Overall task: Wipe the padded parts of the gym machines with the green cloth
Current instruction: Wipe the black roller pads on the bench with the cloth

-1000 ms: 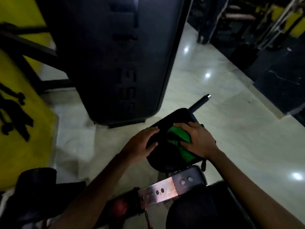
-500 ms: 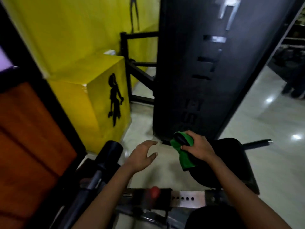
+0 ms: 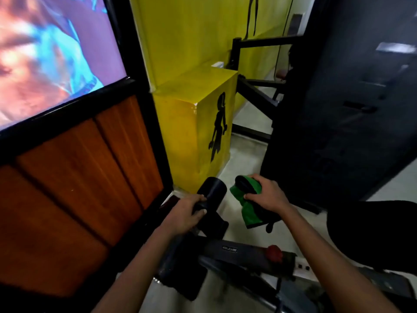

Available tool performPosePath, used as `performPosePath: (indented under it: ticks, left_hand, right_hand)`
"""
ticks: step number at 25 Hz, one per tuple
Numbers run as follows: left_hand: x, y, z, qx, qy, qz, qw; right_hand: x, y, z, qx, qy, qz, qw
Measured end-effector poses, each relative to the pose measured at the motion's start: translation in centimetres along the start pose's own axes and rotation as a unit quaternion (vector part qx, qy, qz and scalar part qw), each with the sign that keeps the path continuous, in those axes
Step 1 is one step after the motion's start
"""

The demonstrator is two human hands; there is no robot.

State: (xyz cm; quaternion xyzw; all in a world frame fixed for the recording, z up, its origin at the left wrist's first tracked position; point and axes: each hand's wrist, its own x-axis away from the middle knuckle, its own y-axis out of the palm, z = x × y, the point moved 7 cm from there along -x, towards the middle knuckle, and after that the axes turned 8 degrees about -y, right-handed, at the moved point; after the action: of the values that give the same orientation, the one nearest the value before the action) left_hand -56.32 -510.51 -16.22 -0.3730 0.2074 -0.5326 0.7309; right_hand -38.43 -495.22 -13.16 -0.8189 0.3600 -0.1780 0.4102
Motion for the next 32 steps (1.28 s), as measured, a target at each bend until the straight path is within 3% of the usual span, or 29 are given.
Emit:
performPosePath:
  ticks: [6,12,19,23,28,32]
  left_hand:
    - [2.6,-4.9,-8.0,0.005,-0.012,-0.014,1.000]
    - [1.3,-5.5,-12.8,0.011,-0.014,-0.054,0.998]
    - [0.7,-3.3,-19.1,0.029,-0.025,-0.096,0.995]
    - [-2.3,-0.3,-22.1,0.054,-0.029,-0.157,0.986]
    - [-5.8,6.3,-28.3,0.000,0.014,-0.286,0.958]
    - [-7.8,9.6,-31.8,-0.023,0.074,-0.337,0.938]
  right_hand:
    - [-0.4,7.8,-5.8,-0.026,0.025,-0.004,0.999]
    - [-0.8,11.8,-5.6,-0.043,0.091,-0.013,0.995]
    - [-3.5,18.8,-5.6,-0.064,0.108,-0.033,0.992]
    - [-3.8,23.3,-3.9,-0.061,0.156,-0.034,0.985]
    - [-4.6,30.9,0.3,-0.056,0.274,0.026,0.960]
    - [-6.6,37.0,1.8,-0.026,0.329,0.023,0.944]
